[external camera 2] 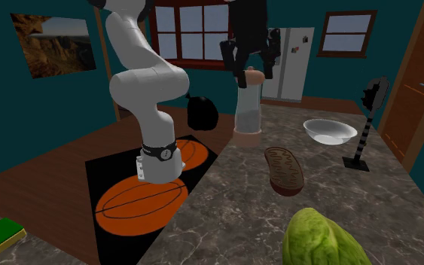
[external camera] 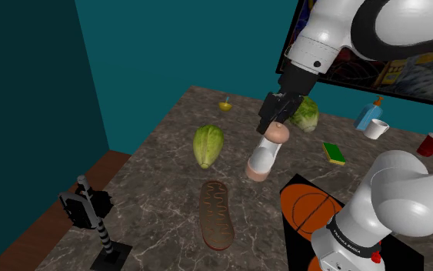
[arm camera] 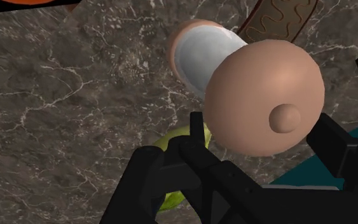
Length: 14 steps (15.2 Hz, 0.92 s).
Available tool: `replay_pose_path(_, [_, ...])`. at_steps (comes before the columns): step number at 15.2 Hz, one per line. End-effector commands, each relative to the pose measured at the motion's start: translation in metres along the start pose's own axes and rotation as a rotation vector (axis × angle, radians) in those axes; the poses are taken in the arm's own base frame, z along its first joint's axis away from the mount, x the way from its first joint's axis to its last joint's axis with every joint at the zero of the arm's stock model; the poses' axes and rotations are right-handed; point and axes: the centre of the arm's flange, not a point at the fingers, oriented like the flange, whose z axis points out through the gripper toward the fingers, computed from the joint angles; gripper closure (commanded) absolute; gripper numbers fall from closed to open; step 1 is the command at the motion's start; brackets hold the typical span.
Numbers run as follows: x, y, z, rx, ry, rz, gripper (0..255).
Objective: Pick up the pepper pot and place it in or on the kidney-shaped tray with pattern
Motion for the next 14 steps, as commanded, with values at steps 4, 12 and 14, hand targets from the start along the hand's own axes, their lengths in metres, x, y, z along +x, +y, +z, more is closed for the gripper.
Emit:
replay_pose_path(4, [0.016, -0.063, -0.010, 0.001, 0.000, 0.000, 255])
replay_pose_path(12, [0.032, -0.131, -0.009, 0.001, 0.000, 0.000, 255])
replay_pose_path(14, [0.031, -0.129, 0.001, 0.001, 0.000, 0.000, 255])
